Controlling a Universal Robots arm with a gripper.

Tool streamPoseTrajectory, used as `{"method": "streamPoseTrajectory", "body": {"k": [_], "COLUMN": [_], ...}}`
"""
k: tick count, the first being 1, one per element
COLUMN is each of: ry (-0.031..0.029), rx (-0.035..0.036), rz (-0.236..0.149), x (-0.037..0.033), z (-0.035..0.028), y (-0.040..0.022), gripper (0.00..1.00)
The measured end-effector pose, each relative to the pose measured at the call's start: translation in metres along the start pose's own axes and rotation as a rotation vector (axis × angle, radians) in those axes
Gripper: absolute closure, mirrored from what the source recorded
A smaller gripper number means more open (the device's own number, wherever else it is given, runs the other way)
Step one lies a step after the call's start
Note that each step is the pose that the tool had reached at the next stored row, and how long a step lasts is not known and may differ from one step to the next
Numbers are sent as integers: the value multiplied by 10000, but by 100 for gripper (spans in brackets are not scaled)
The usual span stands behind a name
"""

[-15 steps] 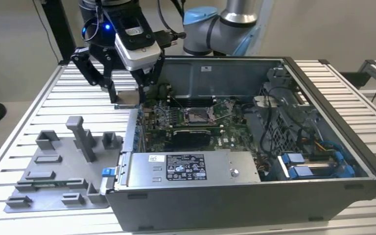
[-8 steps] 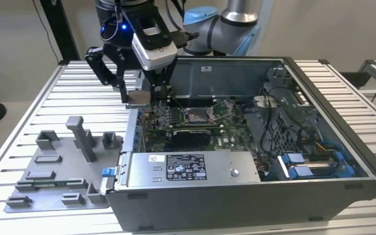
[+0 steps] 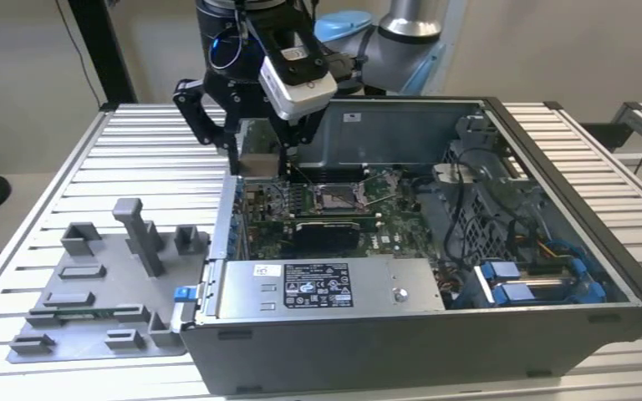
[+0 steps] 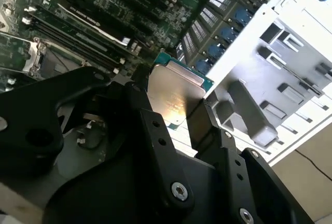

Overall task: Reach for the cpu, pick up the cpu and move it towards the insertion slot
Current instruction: 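Pick up the cpu and move it towards the insertion slot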

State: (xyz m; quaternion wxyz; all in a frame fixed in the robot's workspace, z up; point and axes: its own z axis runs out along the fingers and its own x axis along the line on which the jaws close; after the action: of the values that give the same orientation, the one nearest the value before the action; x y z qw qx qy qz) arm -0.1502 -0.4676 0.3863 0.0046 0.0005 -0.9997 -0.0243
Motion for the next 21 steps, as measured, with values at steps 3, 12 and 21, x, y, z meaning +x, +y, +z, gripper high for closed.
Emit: {"method": "streamPoseTrajectory", "body": {"k": [3,12,21], "ry": [15,43,62], "rx": [1,0,0], "rz": [1,2,3], "x": [-90,-331,-612], "z": [-1,-3,-5], "y": [0,0,0], "gripper": [100,100,100]}}
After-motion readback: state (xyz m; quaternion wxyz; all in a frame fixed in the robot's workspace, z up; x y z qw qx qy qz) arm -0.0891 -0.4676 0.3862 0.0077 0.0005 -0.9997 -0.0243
